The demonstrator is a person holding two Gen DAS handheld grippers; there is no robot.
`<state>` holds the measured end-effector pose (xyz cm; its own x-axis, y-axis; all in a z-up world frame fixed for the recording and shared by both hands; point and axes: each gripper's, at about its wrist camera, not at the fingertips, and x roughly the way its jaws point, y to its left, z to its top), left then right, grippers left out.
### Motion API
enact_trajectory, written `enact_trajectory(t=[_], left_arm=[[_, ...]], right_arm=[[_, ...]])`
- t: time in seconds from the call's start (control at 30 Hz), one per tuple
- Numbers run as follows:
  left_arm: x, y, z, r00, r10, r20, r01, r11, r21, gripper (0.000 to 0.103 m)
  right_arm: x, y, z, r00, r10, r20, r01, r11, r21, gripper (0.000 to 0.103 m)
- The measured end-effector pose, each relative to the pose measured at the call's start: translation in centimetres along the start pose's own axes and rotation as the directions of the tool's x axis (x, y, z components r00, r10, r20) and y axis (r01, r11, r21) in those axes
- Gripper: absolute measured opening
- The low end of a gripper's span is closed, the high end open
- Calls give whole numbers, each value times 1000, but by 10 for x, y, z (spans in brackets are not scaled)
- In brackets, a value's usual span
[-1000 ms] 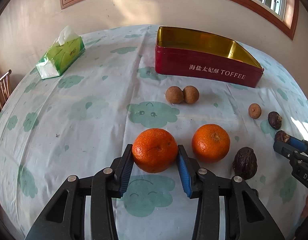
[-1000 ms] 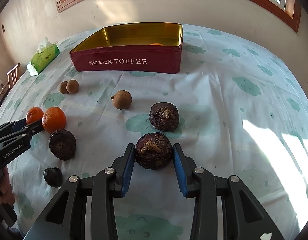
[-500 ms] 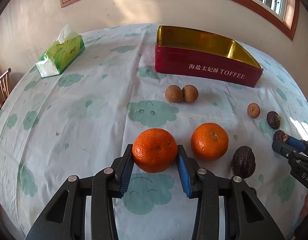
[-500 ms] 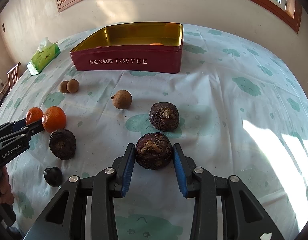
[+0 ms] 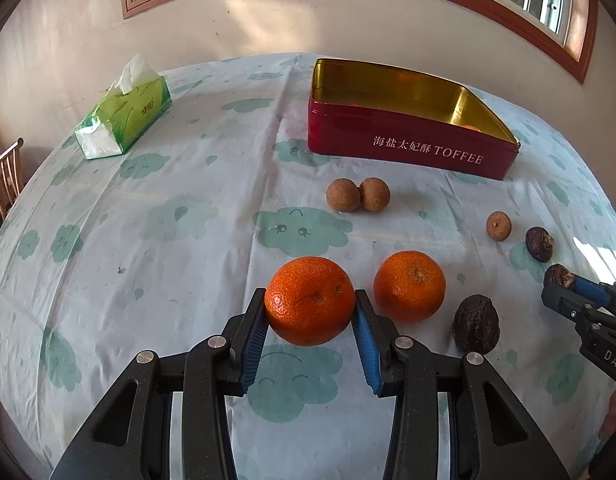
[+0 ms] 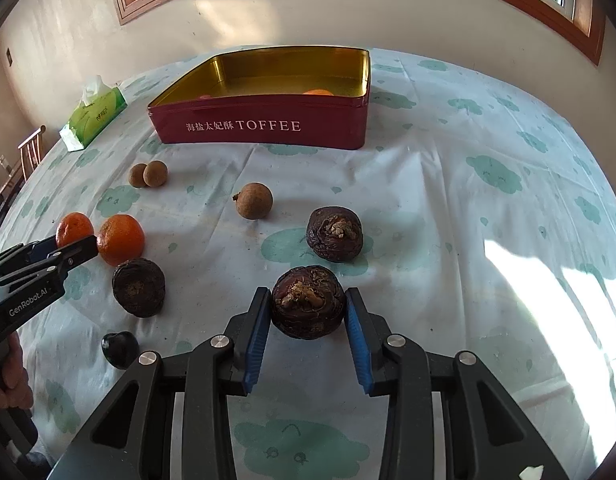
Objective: Organize fruits
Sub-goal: 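Carry brown fruit with right tool while left tool carries tangerine into tin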
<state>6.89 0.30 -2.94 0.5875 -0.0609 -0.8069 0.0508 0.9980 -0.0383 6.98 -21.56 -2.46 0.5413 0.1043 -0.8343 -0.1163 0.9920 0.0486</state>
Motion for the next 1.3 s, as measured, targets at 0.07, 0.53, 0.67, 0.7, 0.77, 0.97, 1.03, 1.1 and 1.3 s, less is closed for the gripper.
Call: enact_trajectory(t=[0.07,0.53,0.67,0.7,0.77,0.97,1.03,1.1,1.3], left_arm=[[-2,-1,1,1000,0,4,0,1000,4,42],[-15,-3,10,999,-9,42,8,1000,9,42],[-16,-5,18,999,-11,52,11,1000,16,42],[-17,-6,20,998,-11,57,10,1000,18,42],[-18,-7,26,998,-14,65,12,1000,23,42],[-18,-9,48,996,-29,87,27,999,27,42],[-19,-11,56,995,-29,99,26,999,32,42],[-18,-12,64,994,-28,109,24,999,41,42],[-12,-15,95,991,-31,132,24,998,51,42]], right_arm=[[-3,1,1,1000,-2,4,2,1000,-5,34],[-14,4,12,1000,9,25,-8,1000,-24,34],[-15,3,18,1000,11,30,-10,1000,-27,34],[-15,3,20,999,12,31,-11,1000,-27,34],[-15,3,25,999,12,36,-11,999,-30,34],[-16,5,45,998,12,56,-9,999,-49,35],[-16,6,53,998,10,66,-7,998,-59,35],[-15,6,63,997,11,76,-7,998,-63,34],[-12,5,94,994,21,103,-14,998,-68,35]])
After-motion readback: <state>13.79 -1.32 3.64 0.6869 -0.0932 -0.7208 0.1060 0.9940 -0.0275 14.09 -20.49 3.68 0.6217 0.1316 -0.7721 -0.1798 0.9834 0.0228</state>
